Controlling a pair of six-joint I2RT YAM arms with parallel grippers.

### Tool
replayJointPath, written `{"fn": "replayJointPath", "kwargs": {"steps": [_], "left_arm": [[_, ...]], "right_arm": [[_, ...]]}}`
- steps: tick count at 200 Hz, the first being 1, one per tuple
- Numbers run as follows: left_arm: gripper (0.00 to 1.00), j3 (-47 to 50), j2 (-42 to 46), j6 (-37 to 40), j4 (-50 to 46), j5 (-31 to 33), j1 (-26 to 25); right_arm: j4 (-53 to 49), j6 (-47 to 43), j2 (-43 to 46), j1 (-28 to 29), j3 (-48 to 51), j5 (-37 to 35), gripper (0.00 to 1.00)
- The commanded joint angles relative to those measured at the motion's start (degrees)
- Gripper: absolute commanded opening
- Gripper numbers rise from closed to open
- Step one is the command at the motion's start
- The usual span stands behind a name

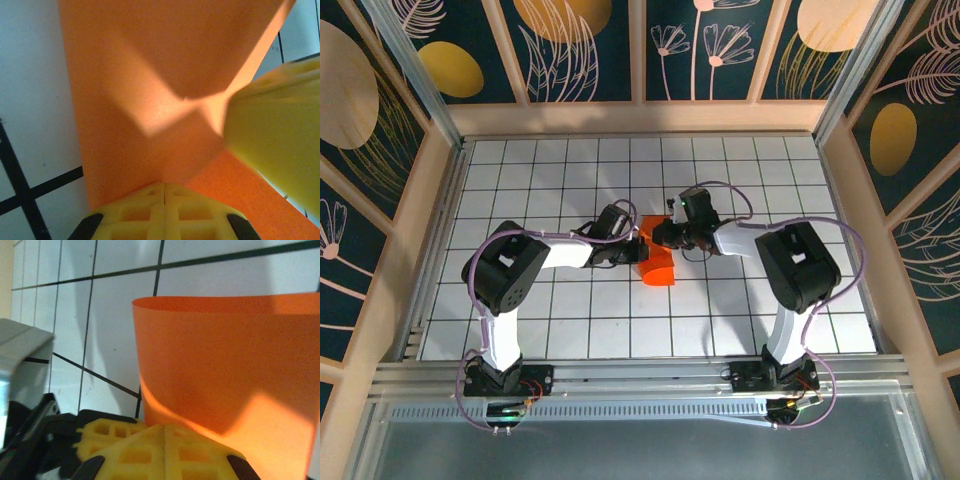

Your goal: Fold a paper plane with a square sheet of paper (fold left side to right side)

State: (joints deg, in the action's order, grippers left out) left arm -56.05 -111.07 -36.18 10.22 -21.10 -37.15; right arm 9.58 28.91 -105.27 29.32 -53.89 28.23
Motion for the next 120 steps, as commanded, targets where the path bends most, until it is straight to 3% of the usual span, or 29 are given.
{"fn": "replayJointPath", "kwargs": {"steps": [1,79,120], "left_arm": [[0.0,0.0,-1.3,1.3,-3.5,1.3,0.1],[0.0,0.0,-0.3,1.9,-4.7,0.1,-0.3],[0.0,5.5,2.7,1.4,-5.3,-1.0,-2.0]], "right_arm": [[2.1,0.2,-3.3,0.3,-1.7,1.2,0.0],[-3.4,-1.4,-7.2,-0.1,-0.9,-2.7,0.0],[-5.0,-1.6,-7.2,-0.7,-0.3,-4.2,0.0]]}}
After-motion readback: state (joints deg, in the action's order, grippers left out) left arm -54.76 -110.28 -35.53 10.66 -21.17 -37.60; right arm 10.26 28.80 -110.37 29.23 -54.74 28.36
